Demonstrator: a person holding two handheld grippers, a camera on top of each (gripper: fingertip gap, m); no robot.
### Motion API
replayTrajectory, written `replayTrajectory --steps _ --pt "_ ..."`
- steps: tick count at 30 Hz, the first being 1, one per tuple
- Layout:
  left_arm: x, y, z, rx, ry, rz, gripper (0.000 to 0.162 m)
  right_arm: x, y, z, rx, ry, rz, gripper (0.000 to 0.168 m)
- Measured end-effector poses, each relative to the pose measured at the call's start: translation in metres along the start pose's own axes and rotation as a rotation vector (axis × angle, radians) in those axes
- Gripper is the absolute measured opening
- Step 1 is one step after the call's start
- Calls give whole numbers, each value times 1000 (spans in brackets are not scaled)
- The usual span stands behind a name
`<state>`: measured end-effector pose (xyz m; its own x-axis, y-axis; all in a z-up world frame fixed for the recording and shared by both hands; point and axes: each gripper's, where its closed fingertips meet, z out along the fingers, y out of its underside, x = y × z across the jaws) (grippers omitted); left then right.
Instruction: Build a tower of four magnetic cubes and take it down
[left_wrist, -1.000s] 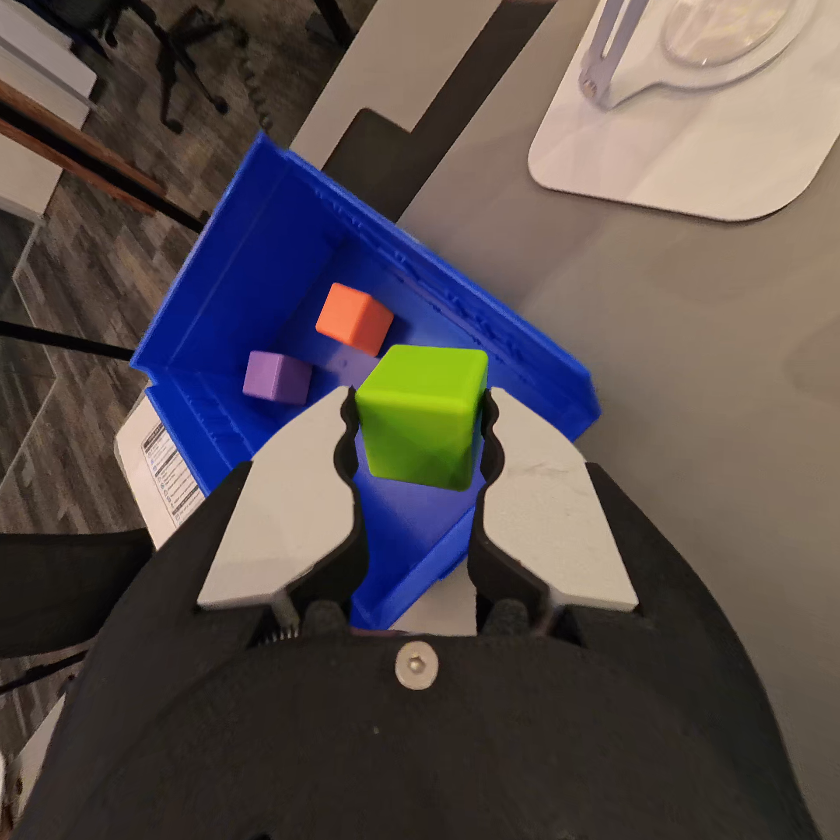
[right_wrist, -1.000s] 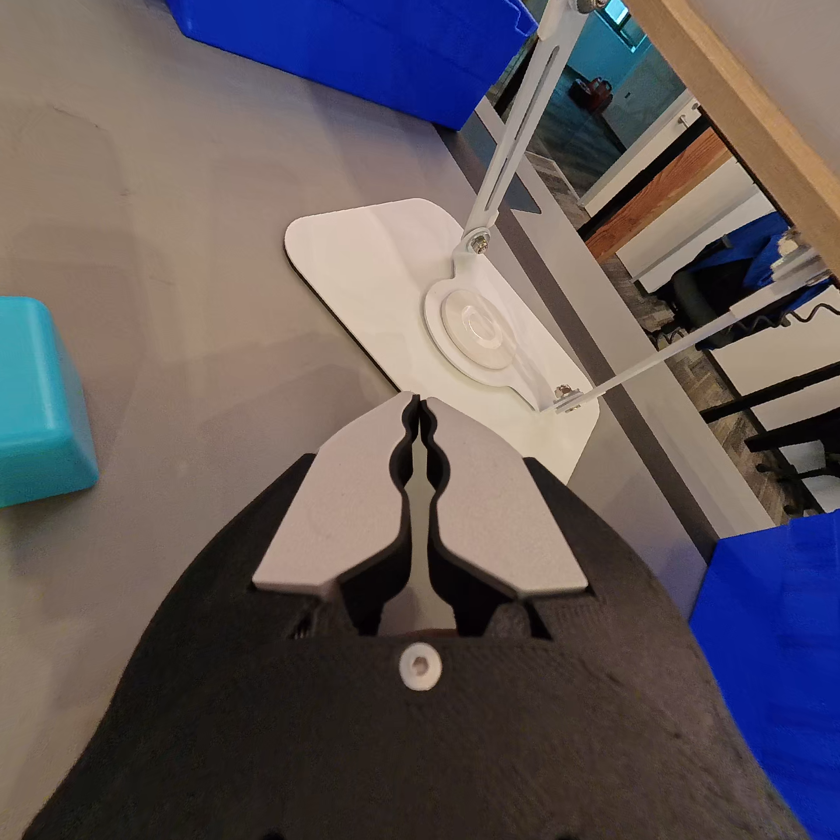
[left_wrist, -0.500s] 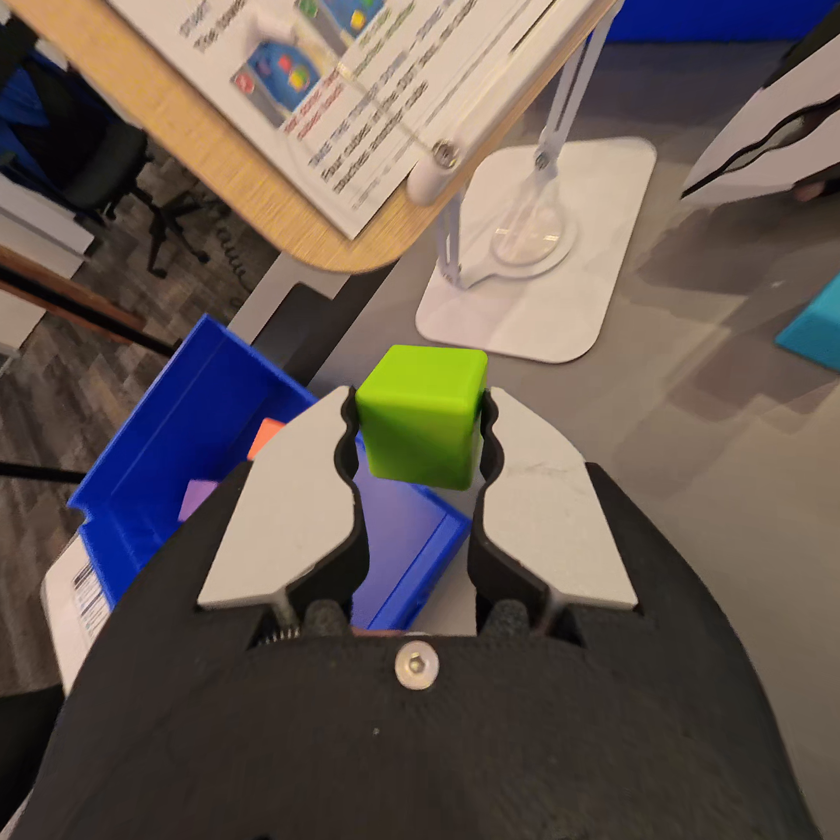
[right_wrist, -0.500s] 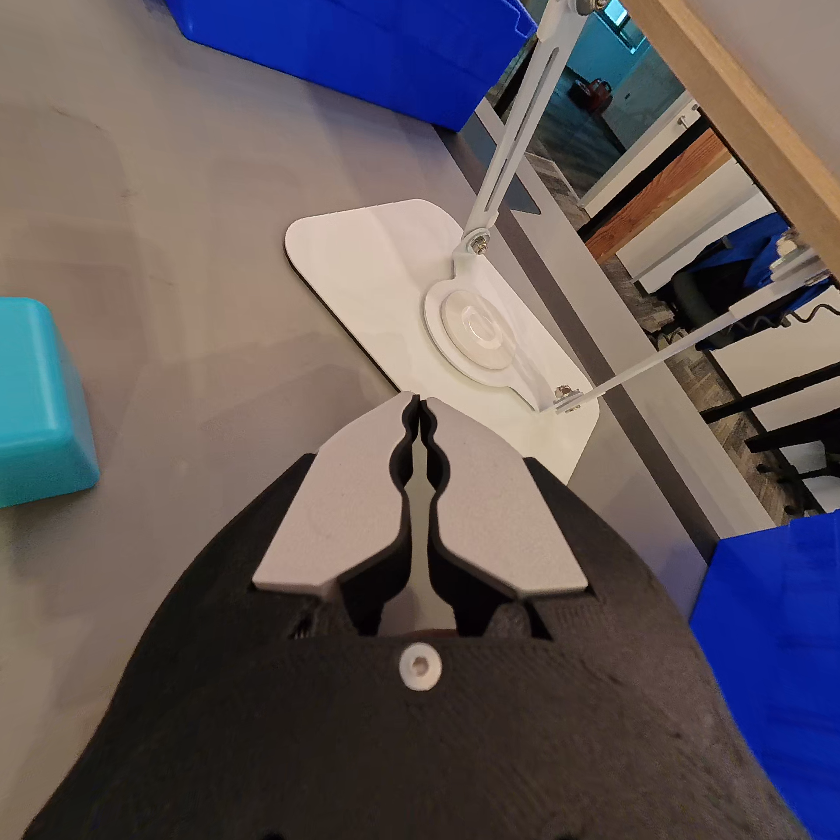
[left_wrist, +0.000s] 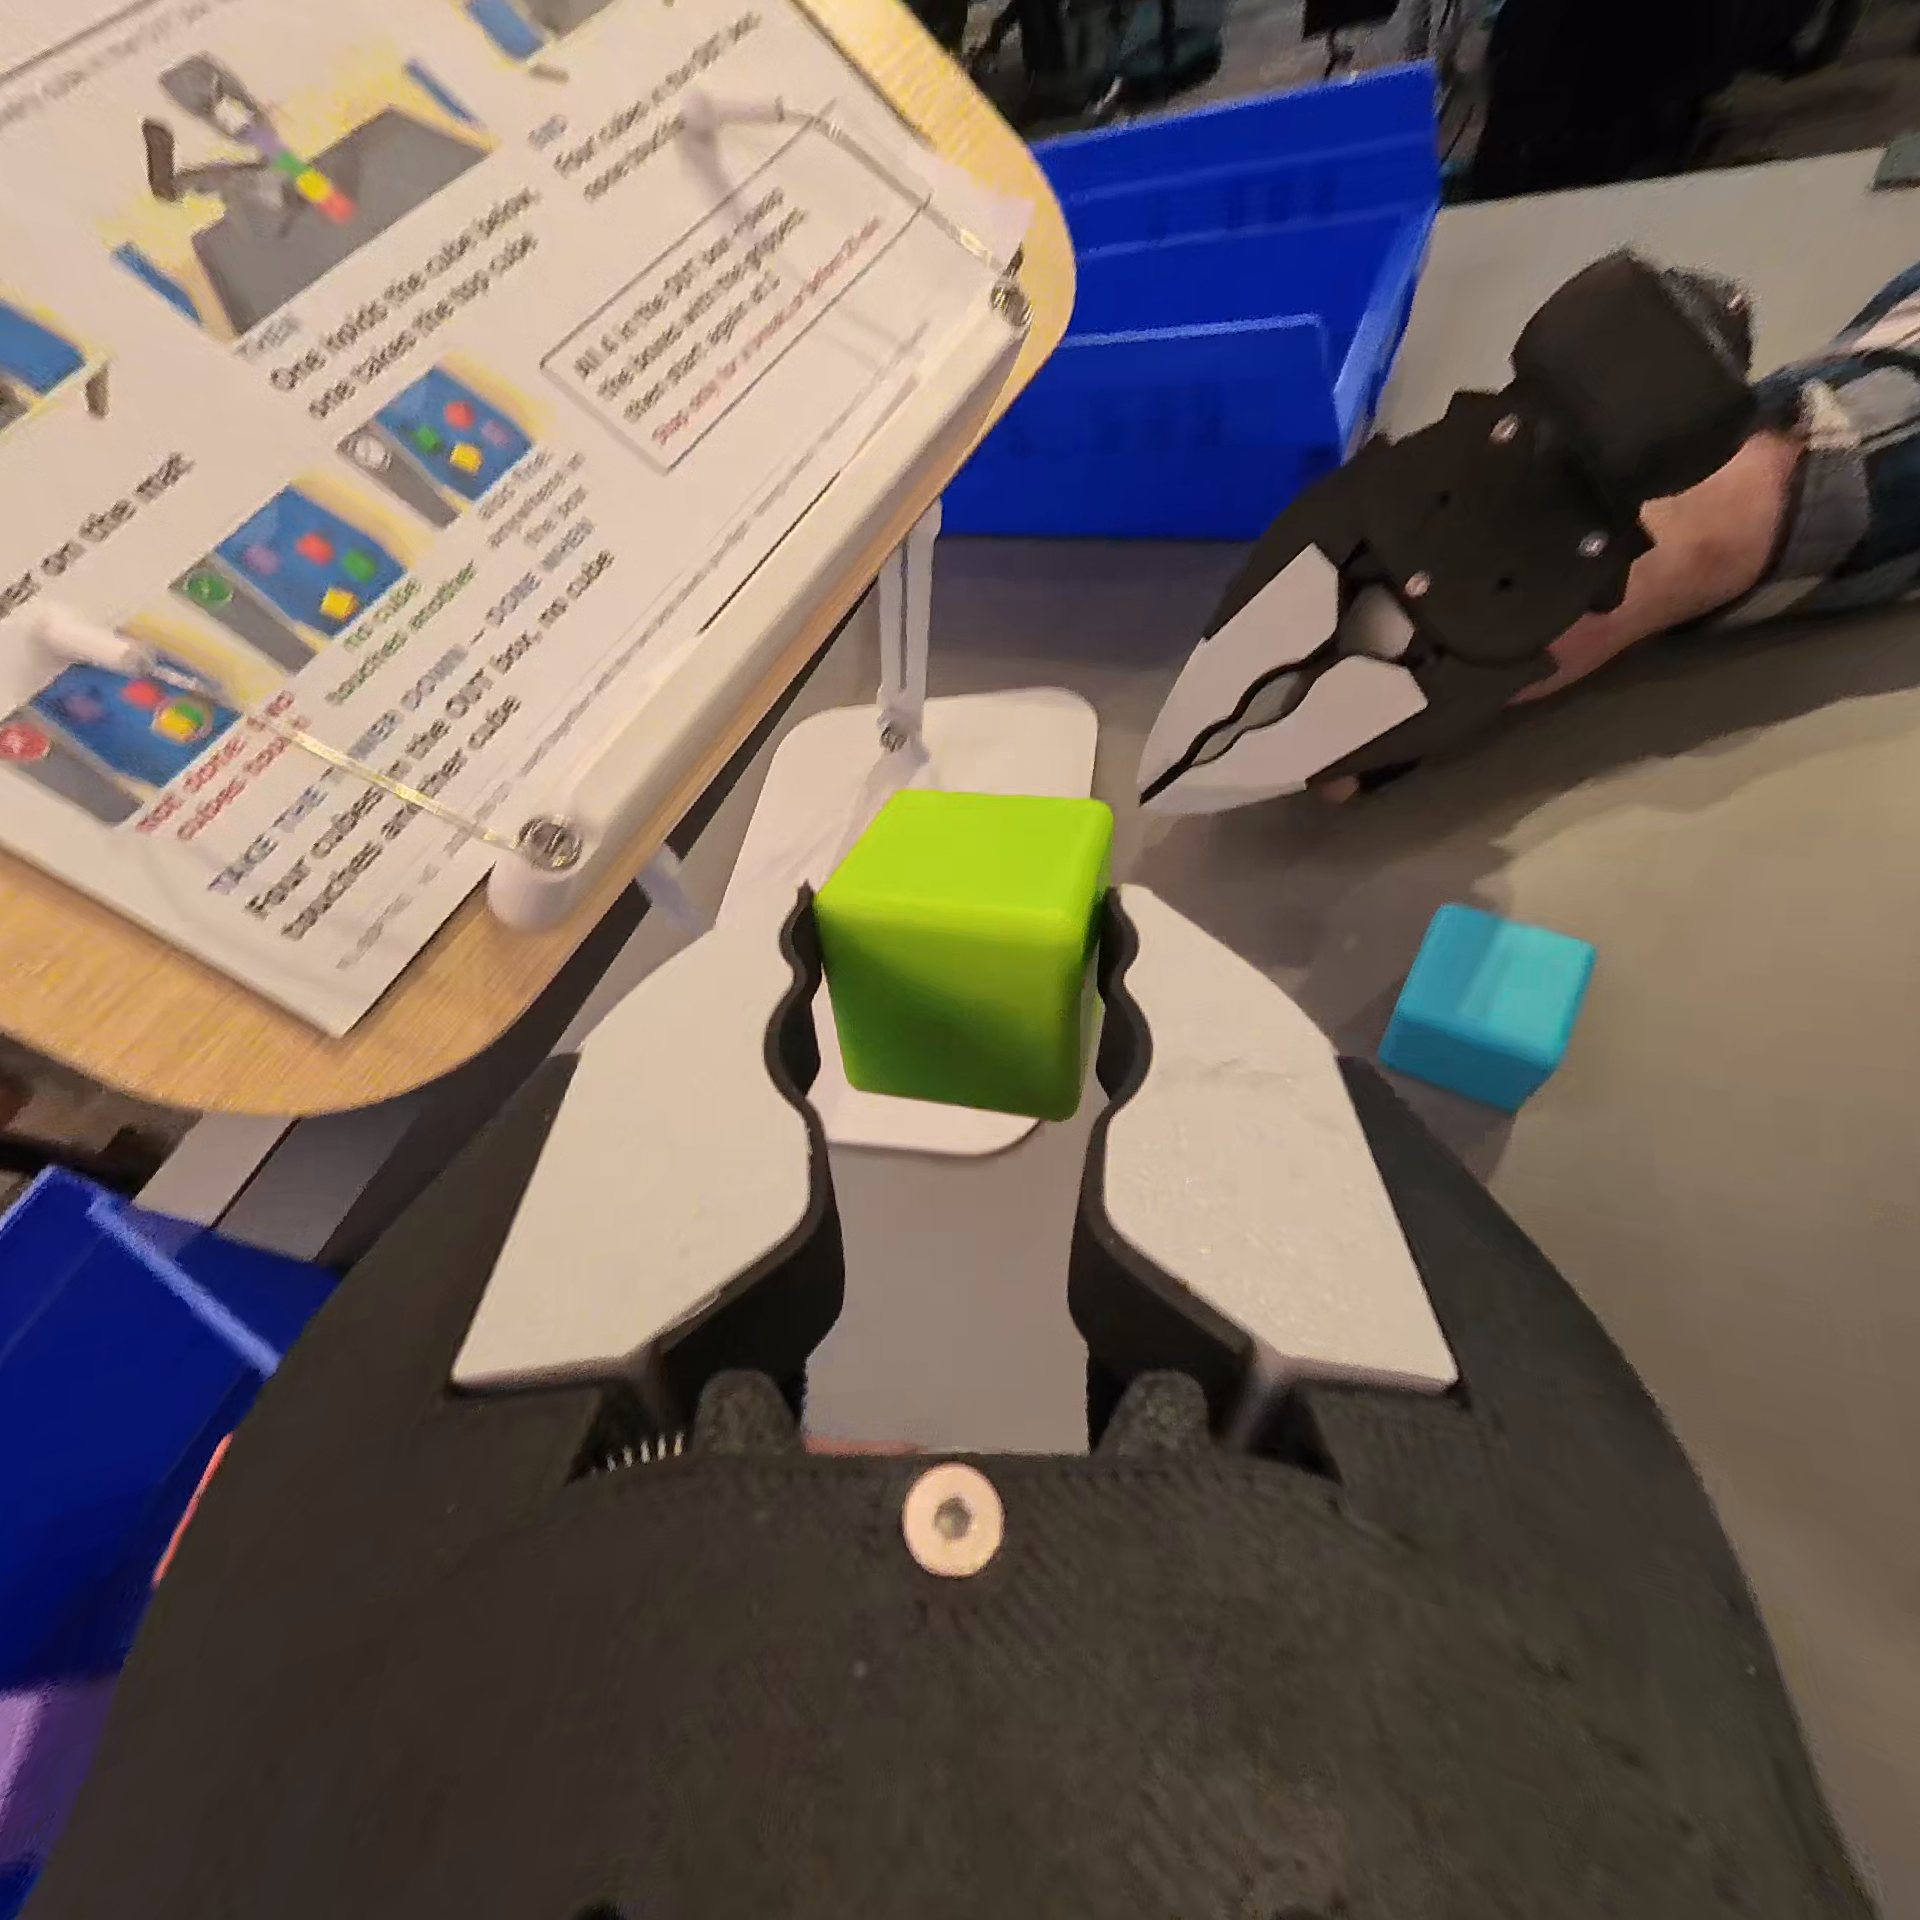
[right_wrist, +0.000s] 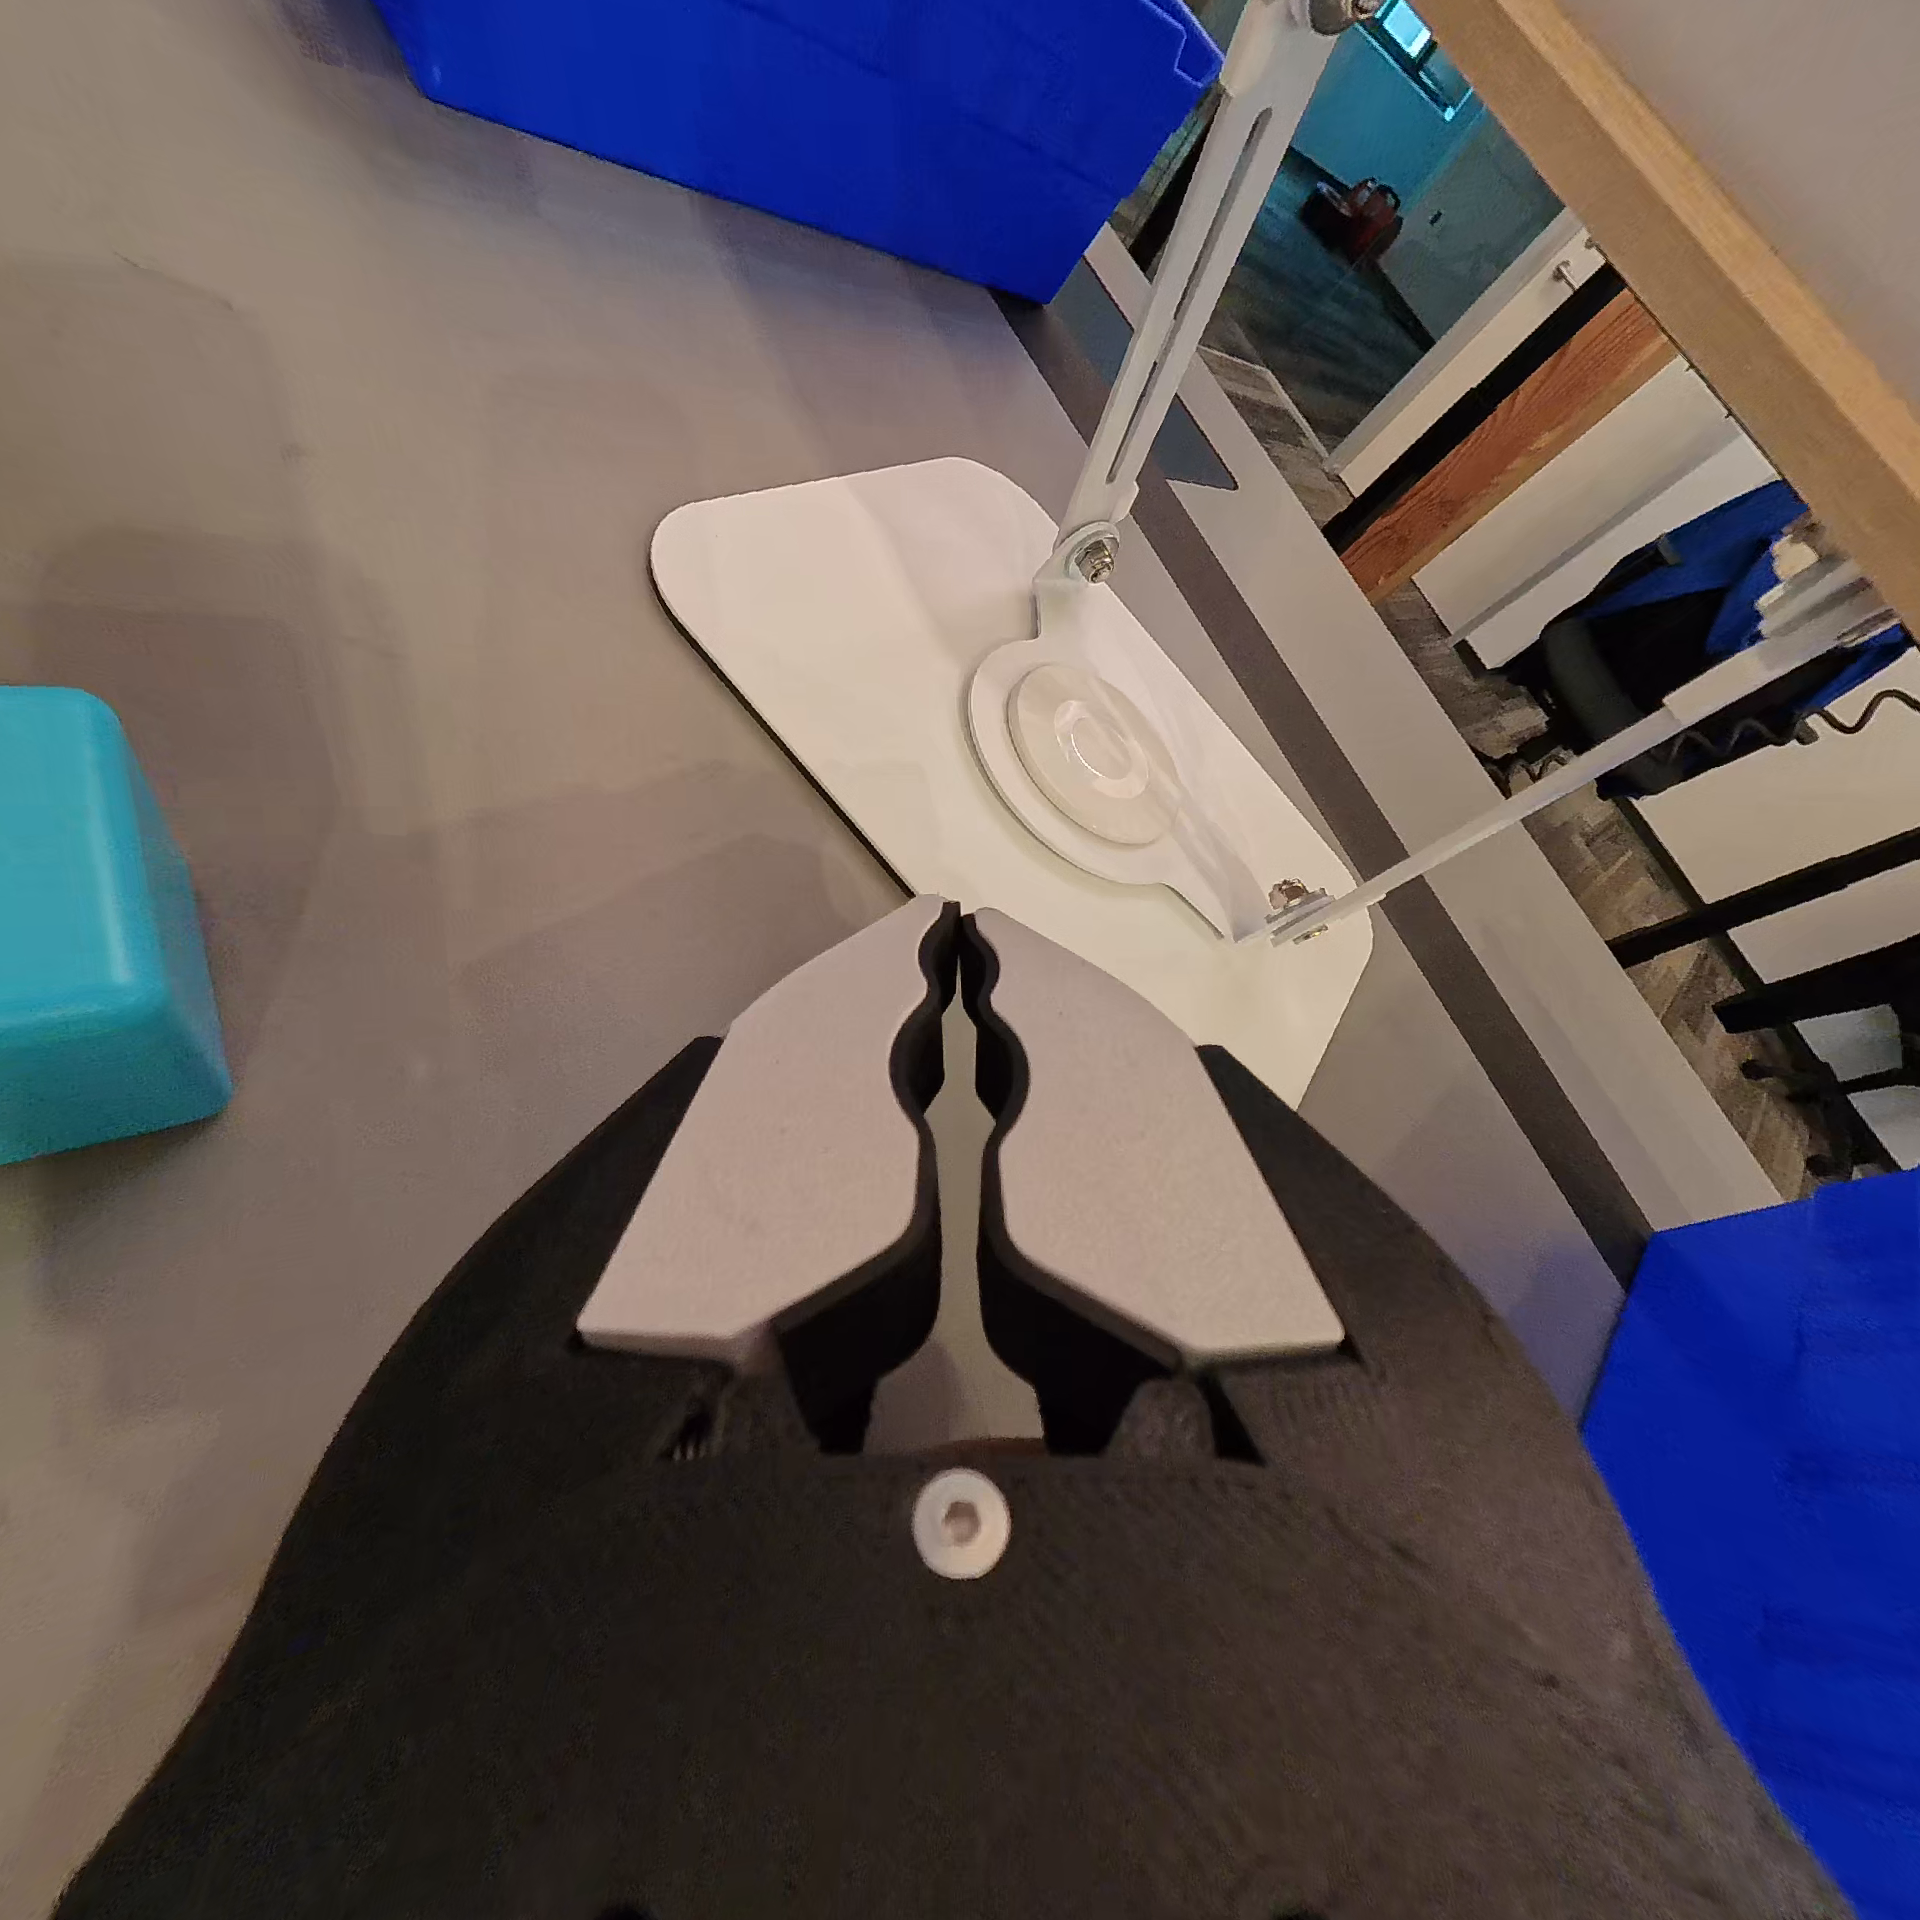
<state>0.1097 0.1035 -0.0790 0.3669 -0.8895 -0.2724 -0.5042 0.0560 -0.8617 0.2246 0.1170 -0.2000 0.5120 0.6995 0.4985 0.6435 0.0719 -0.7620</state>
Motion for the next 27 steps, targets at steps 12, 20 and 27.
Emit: replayTrajectory --steps 12,20,27 --pt "40 2 26 115 133 -71 51 0 0 0 1 -3 4 0" --pt "45 -3 19 181 138 -94 50 0 0 0 0 -3 3 0" --pt "54 -3 22 216 176 -112 50 -1 0 0 0 -3 0 0"
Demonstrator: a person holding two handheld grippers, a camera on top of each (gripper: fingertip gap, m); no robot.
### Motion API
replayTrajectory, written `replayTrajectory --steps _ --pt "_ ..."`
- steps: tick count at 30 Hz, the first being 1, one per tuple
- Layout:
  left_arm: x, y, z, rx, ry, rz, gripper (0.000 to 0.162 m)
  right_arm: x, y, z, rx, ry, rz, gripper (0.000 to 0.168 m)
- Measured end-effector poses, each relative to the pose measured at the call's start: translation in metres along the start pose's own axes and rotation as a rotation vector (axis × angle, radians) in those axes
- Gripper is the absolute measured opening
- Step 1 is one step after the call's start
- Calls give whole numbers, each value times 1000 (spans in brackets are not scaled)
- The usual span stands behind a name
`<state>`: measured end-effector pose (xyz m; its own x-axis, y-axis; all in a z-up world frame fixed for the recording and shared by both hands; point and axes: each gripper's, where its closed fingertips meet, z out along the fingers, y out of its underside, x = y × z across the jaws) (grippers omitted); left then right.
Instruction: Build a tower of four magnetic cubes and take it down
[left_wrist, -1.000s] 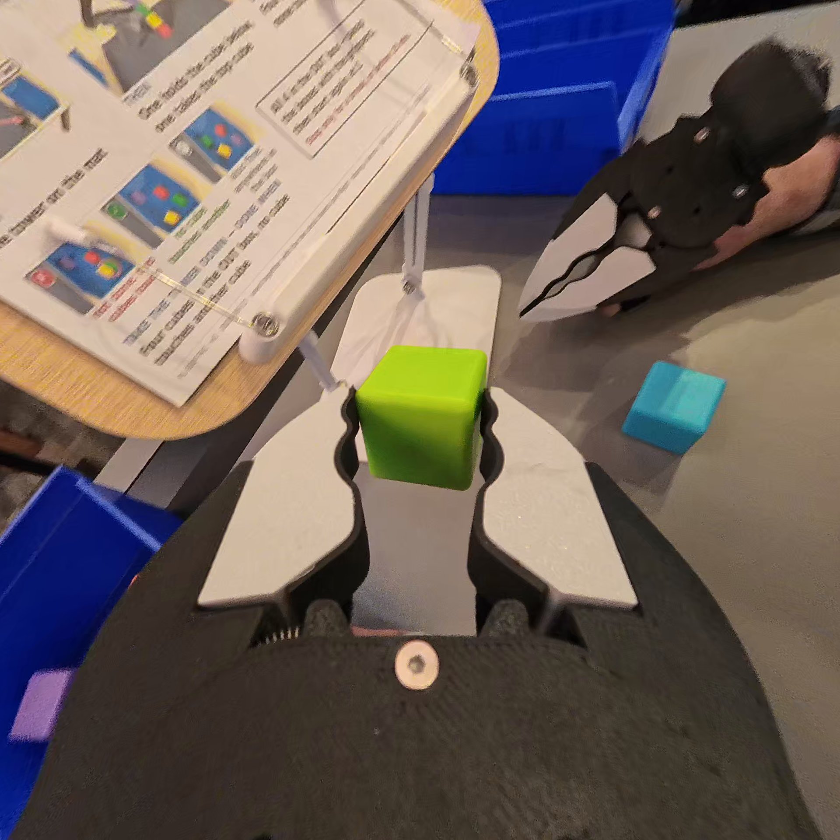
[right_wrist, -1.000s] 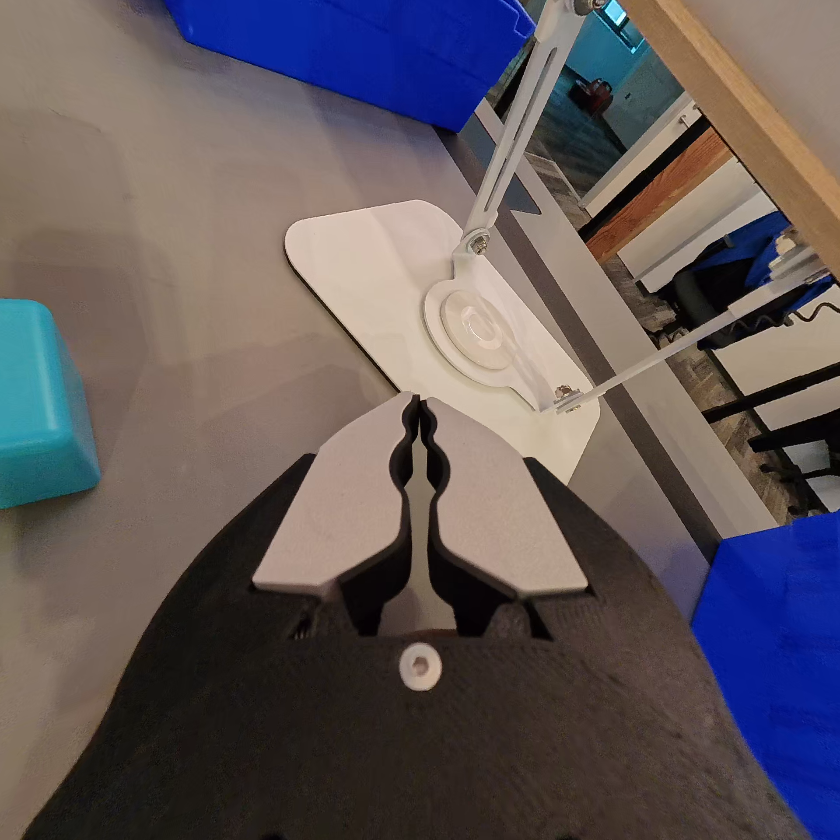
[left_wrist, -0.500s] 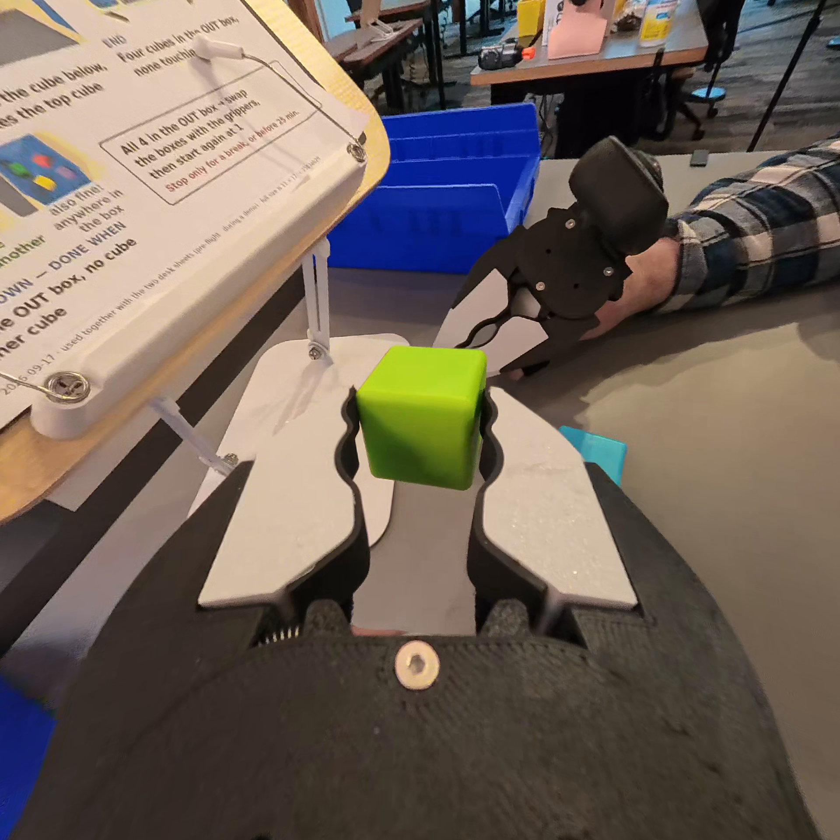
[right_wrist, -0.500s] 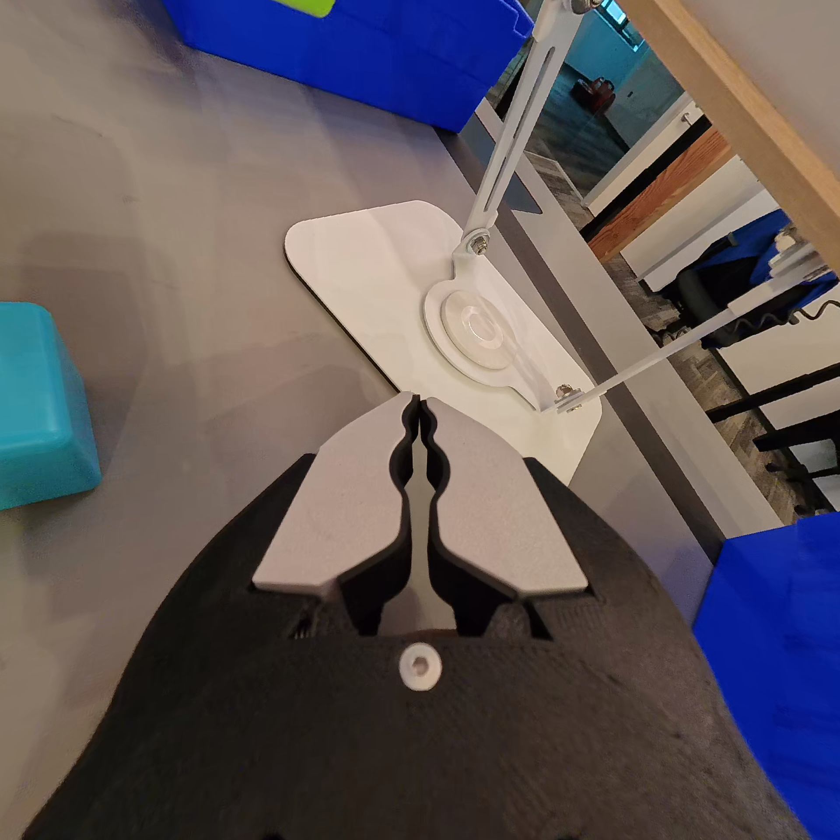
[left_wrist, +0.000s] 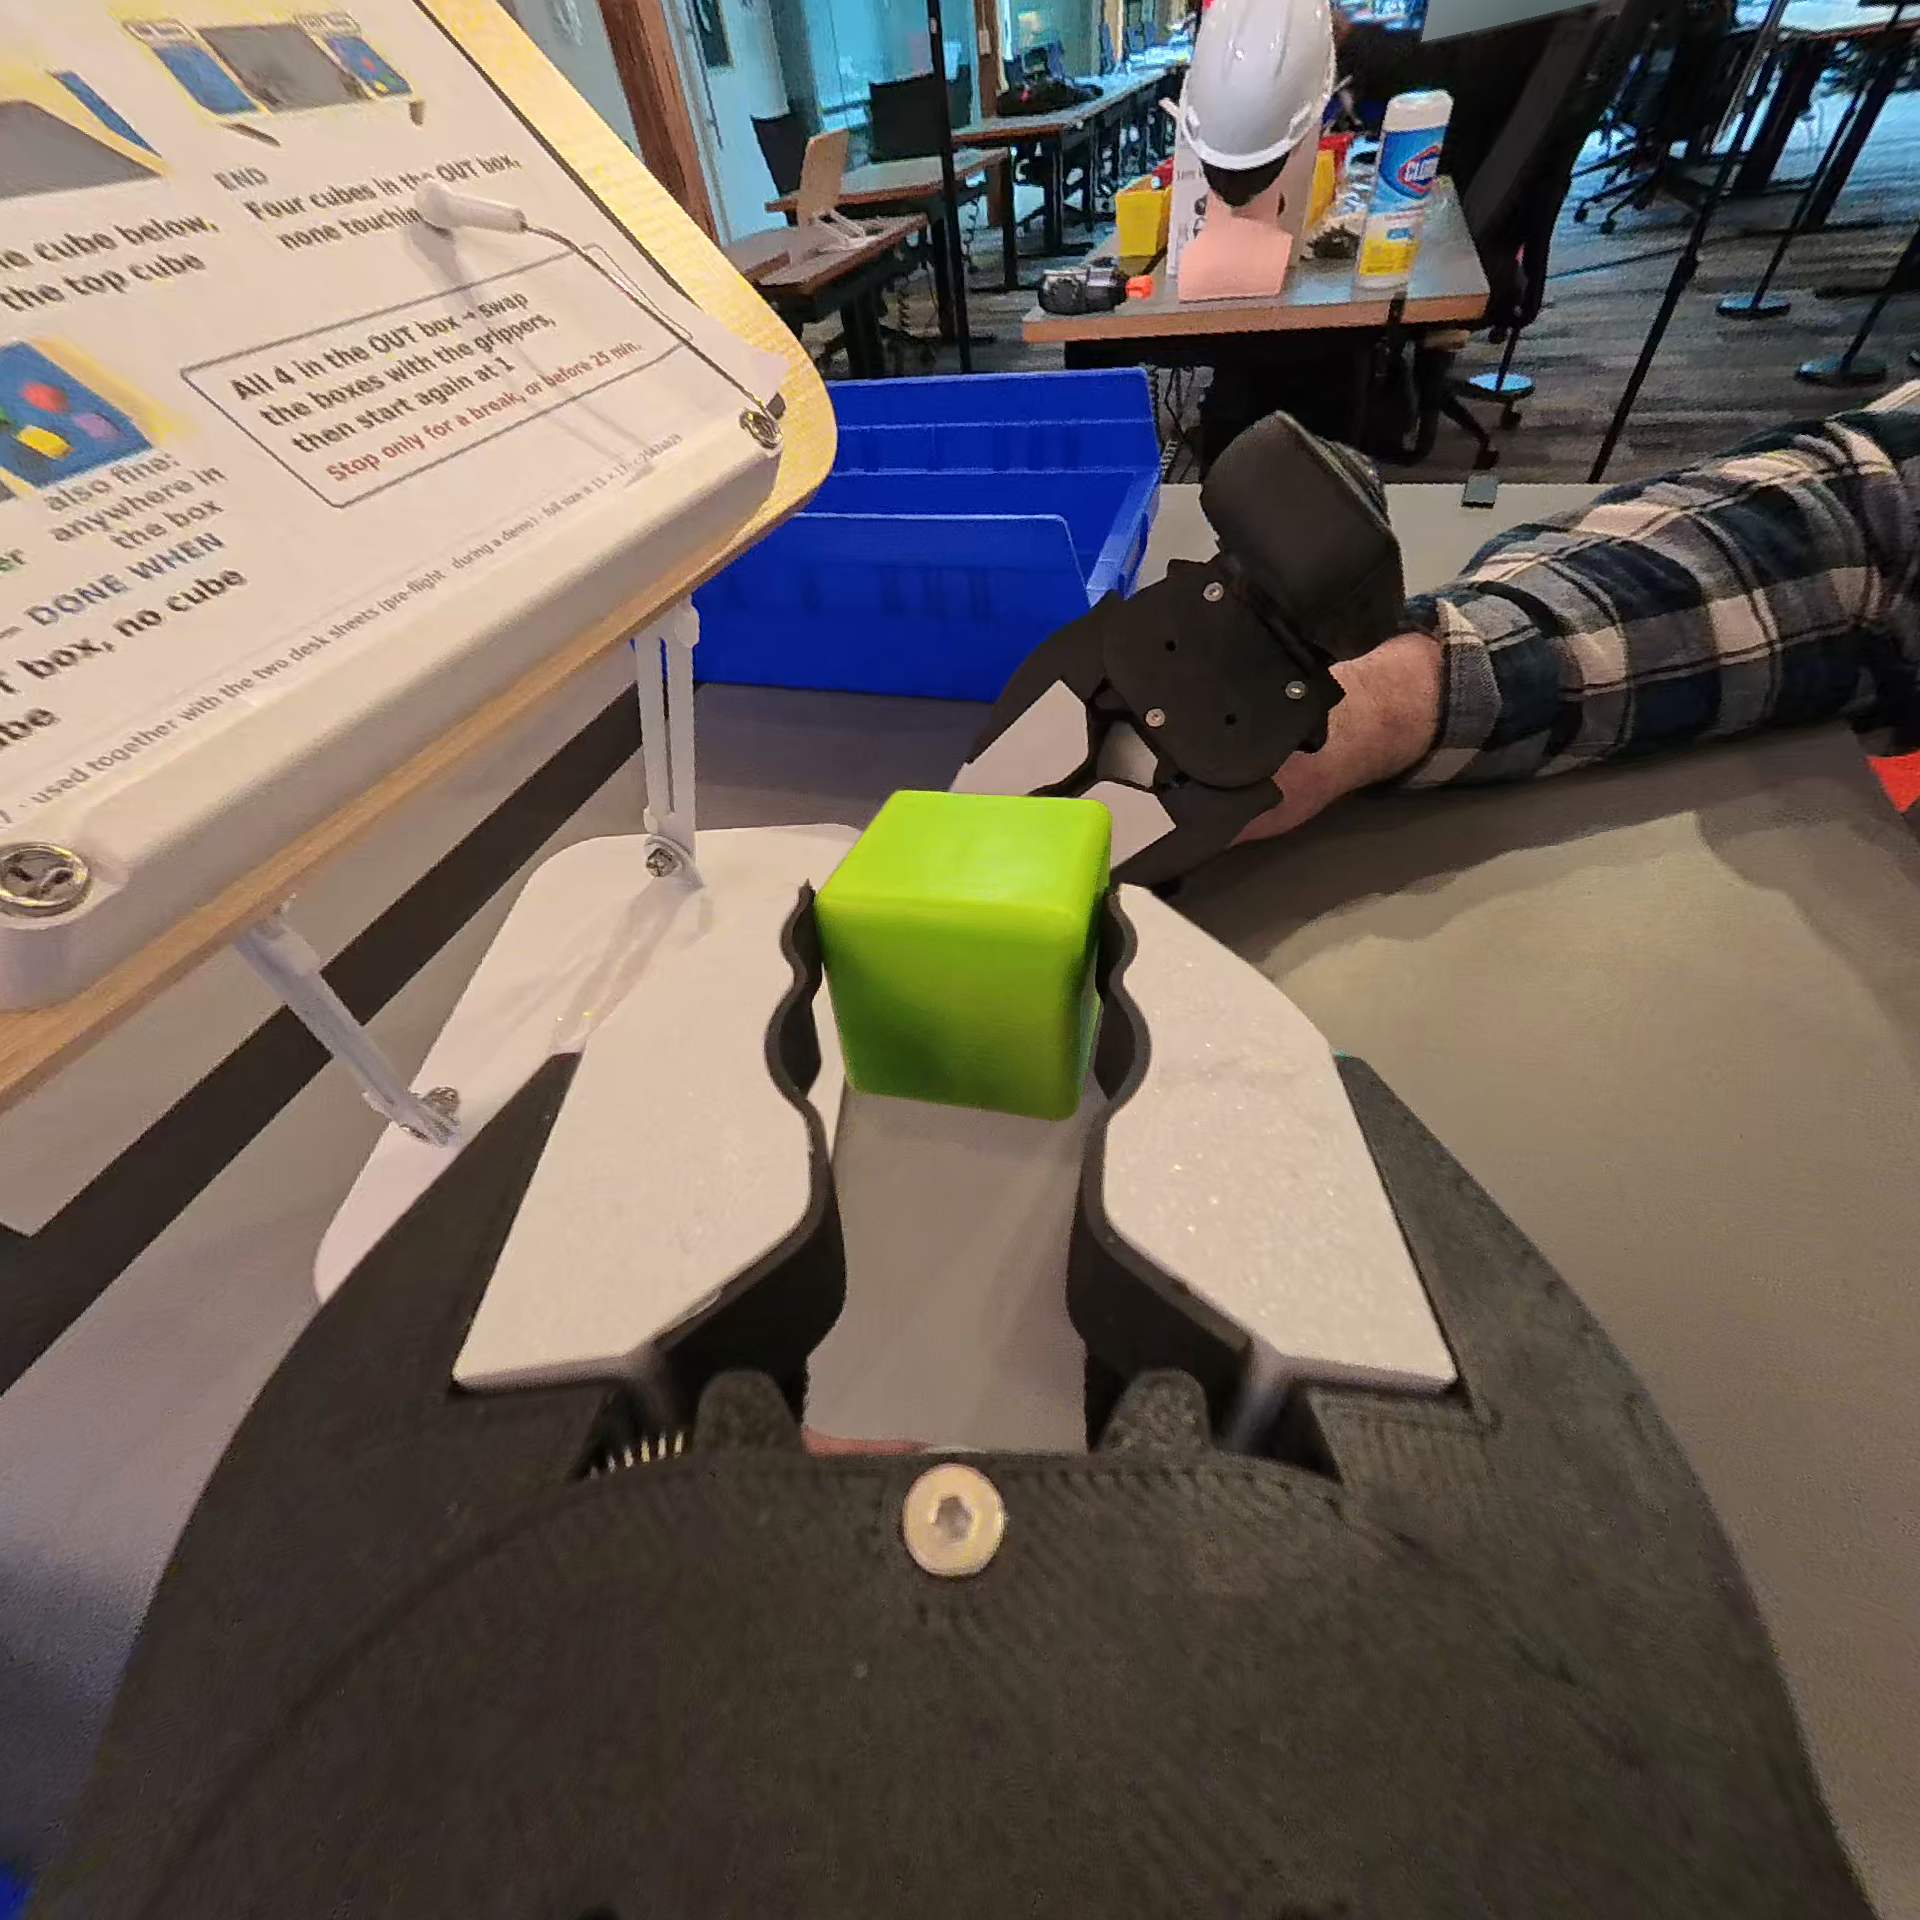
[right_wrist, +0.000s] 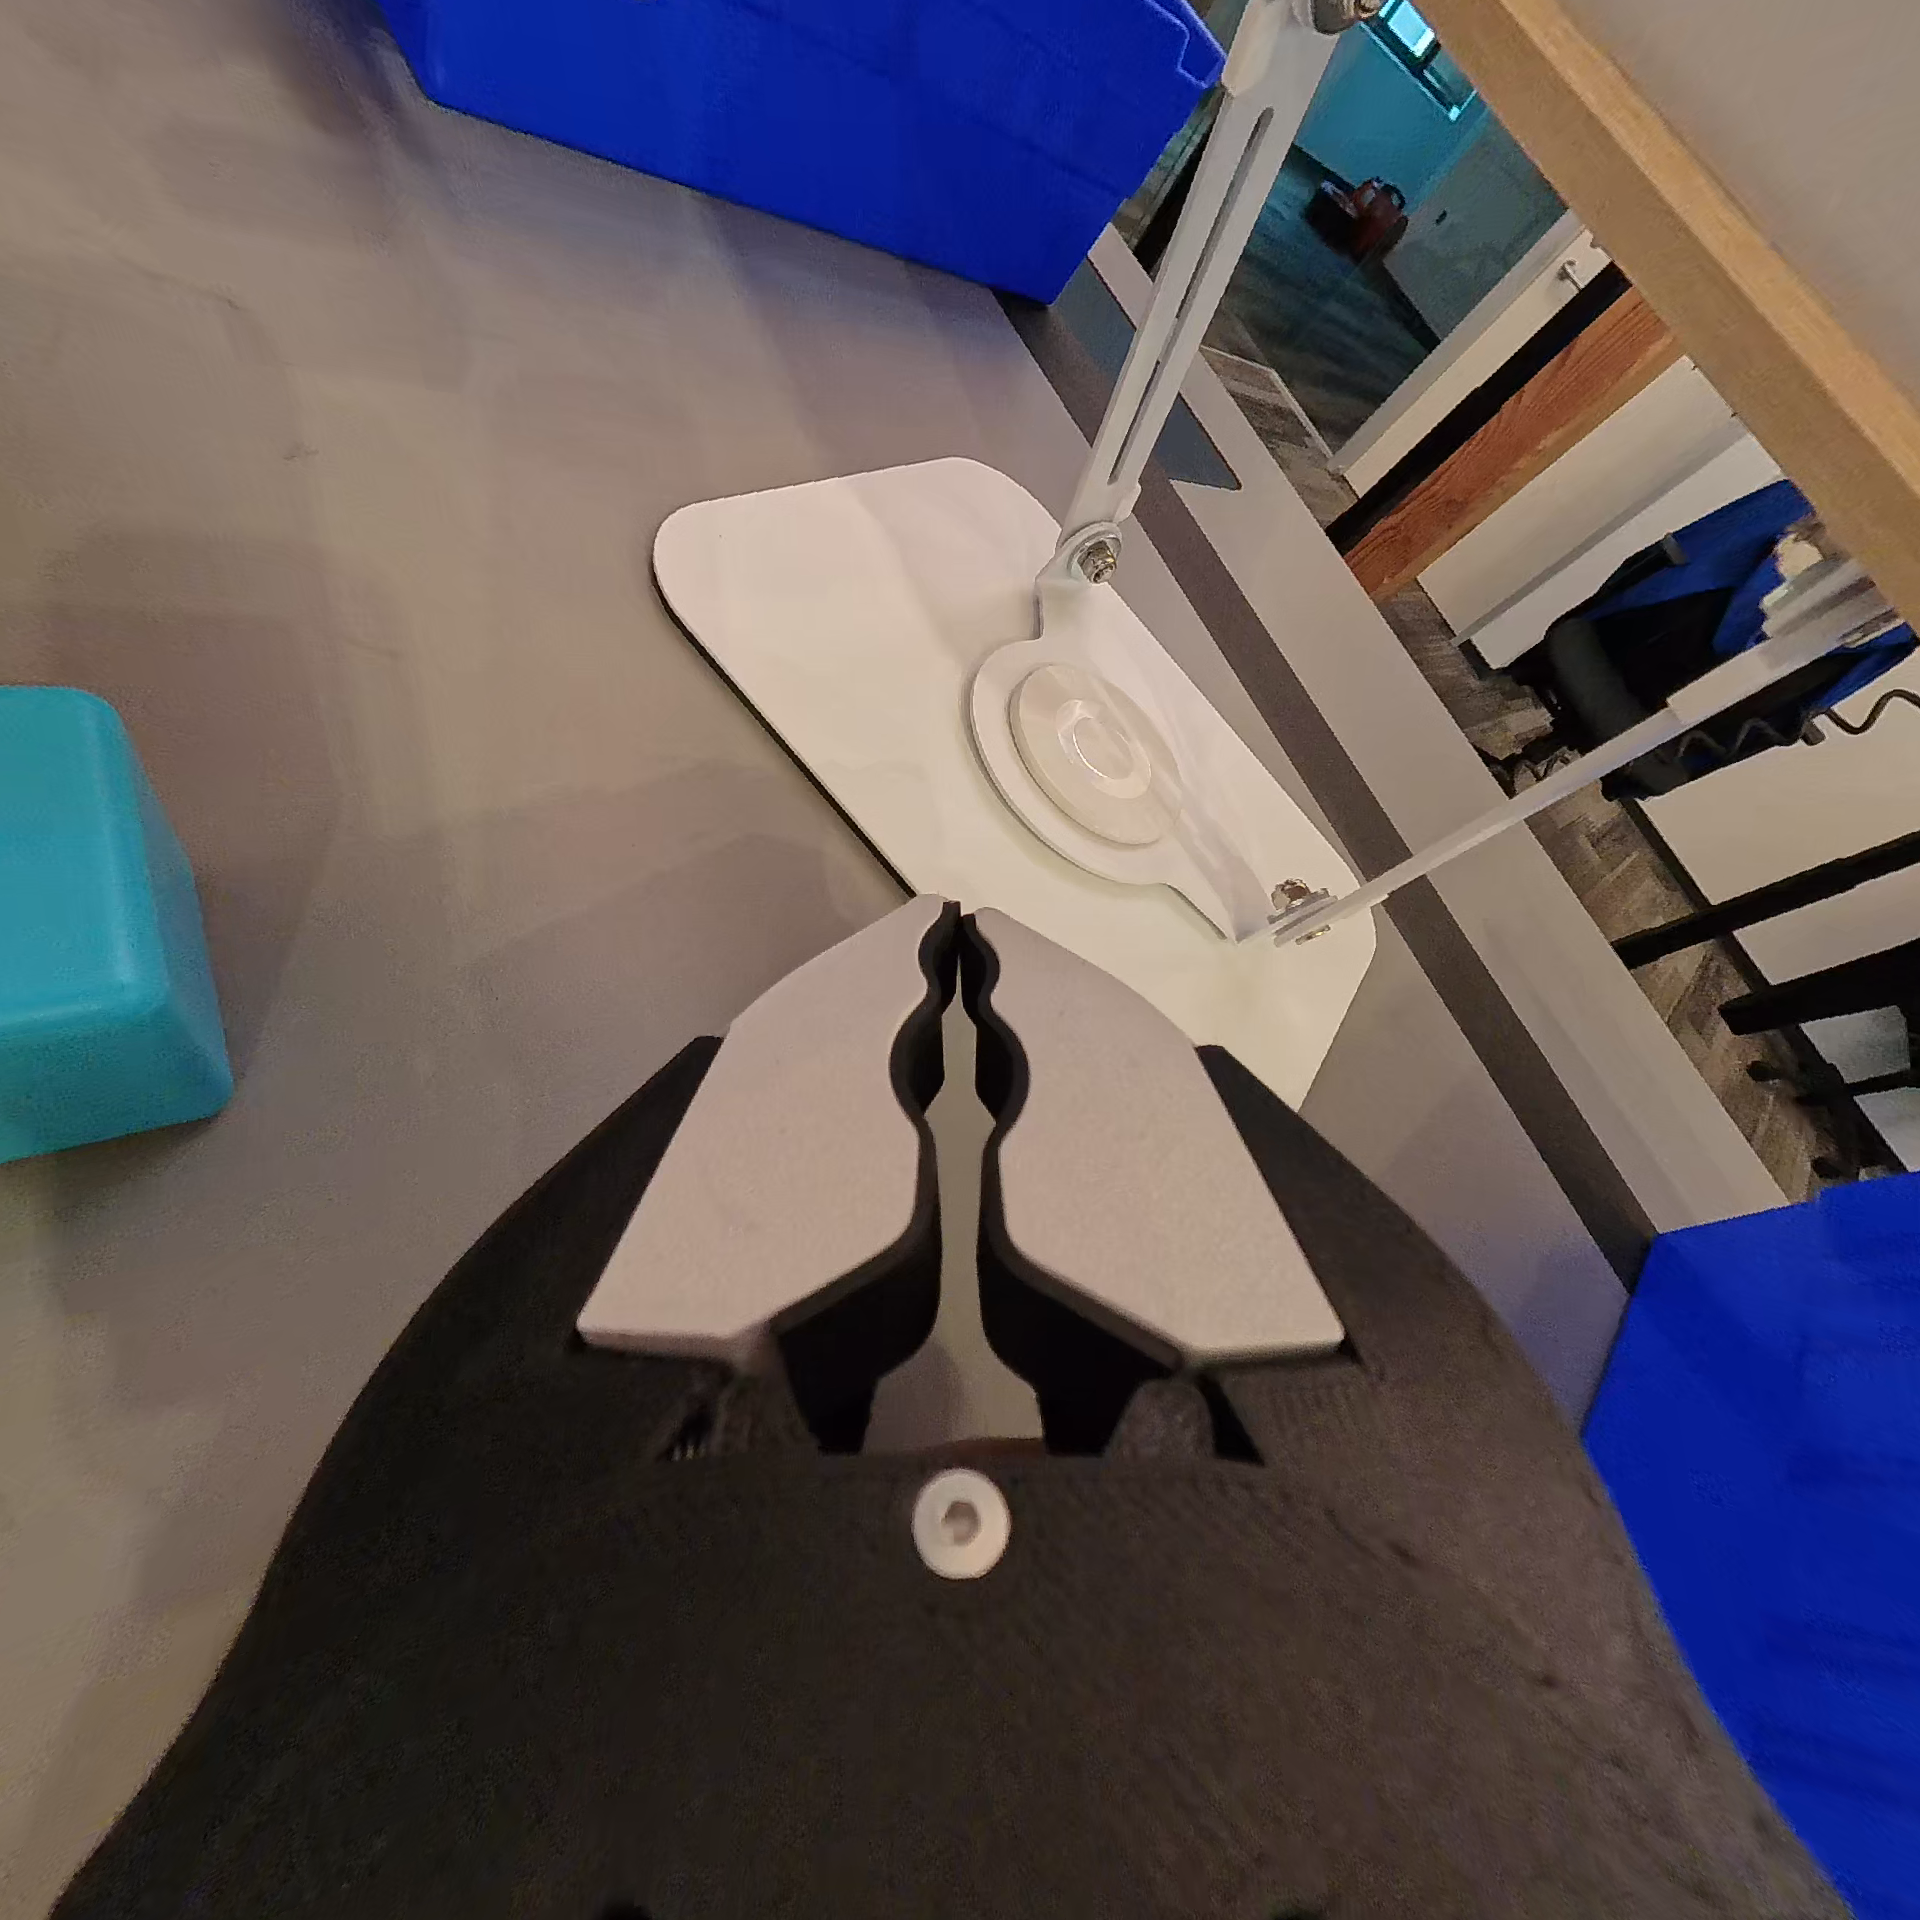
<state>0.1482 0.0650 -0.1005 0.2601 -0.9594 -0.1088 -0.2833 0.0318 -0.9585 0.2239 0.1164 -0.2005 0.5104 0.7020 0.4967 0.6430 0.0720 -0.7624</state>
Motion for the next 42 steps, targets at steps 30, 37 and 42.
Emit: replayTrajectory --steps 30,37,42 --pt "60 36 35 34 156 -54 50 0 0 0 -2 0 0 0" --pt "67 46 43 2 174 -65 50 0 0 0 -1 0 1 0" --pt "72 48 45 -19 206 -69 50 0 0 0 -1 0 0 0"
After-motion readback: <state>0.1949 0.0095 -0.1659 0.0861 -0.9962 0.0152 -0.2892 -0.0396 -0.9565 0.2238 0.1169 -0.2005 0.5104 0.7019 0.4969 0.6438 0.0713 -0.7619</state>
